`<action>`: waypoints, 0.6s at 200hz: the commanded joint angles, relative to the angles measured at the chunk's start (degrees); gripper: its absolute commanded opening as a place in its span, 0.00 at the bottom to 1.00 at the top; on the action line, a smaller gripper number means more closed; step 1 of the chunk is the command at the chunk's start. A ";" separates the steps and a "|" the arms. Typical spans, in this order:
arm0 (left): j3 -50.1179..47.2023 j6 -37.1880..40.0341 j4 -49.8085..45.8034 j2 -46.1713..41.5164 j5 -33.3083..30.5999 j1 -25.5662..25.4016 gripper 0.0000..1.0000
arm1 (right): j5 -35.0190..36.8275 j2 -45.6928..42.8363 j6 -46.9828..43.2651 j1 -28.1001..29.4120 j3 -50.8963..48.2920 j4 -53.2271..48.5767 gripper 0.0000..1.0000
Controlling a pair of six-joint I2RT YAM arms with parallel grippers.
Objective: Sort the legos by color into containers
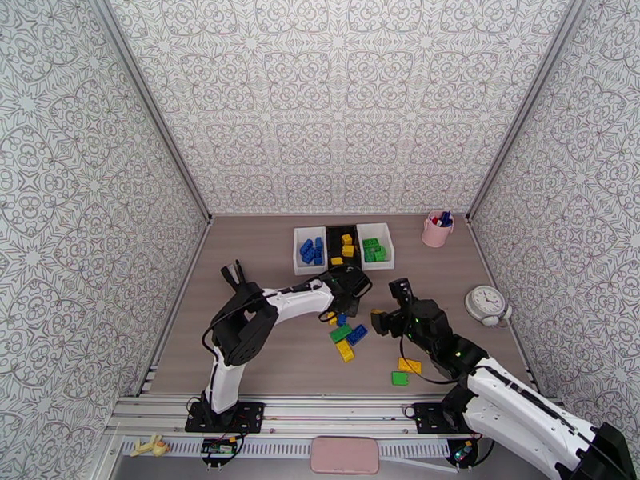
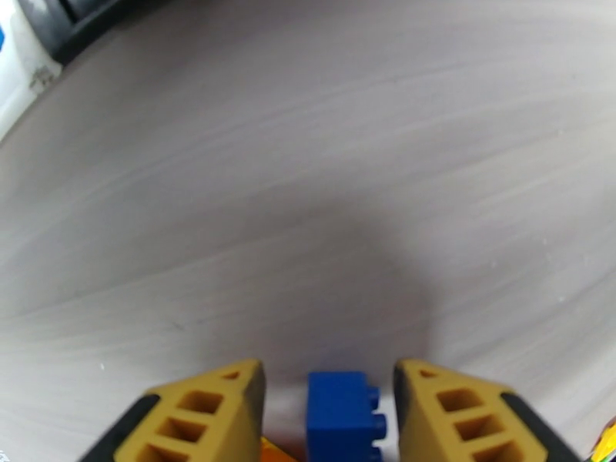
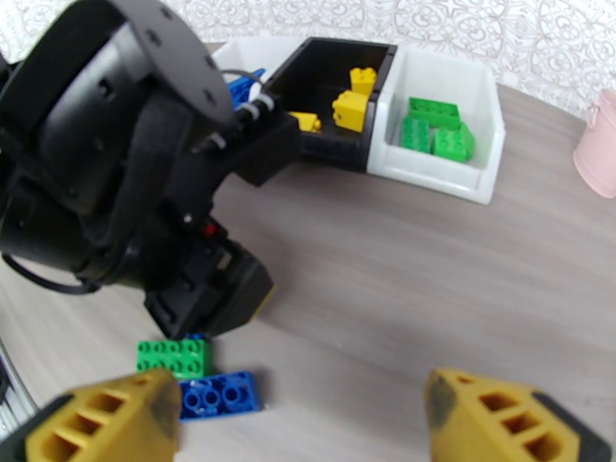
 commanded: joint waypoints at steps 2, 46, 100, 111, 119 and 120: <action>-0.30 -0.97 -1.62 0.01 1.31 -0.89 0.46 | -0.48 0.47 0.26 0.19 -0.81 1.86 0.86; -0.22 -0.71 -1.95 -0.03 1.21 -1.39 0.39 | -0.53 0.67 0.34 0.19 -0.58 2.15 0.86; -0.19 -0.88 -1.51 -1.01 0.40 -1.51 0.25 | -0.75 0.67 0.83 0.19 -0.50 2.62 0.86; -0.76 -0.72 -0.43 -1.90 -0.07 -1.42 0.24 | -1.07 0.59 1.07 0.18 -0.43 3.06 0.86; -1.44 -0.66 0.73 -2.91 -0.60 -1.45 0.24 | -1.42 0.43 1.37 0.19 -0.52 3.48 0.86; -1.53 -0.64 0.87 -3.10 -0.61 -1.42 0.23 | -1.48 0.42 1.43 0.19 -0.55 3.56 0.86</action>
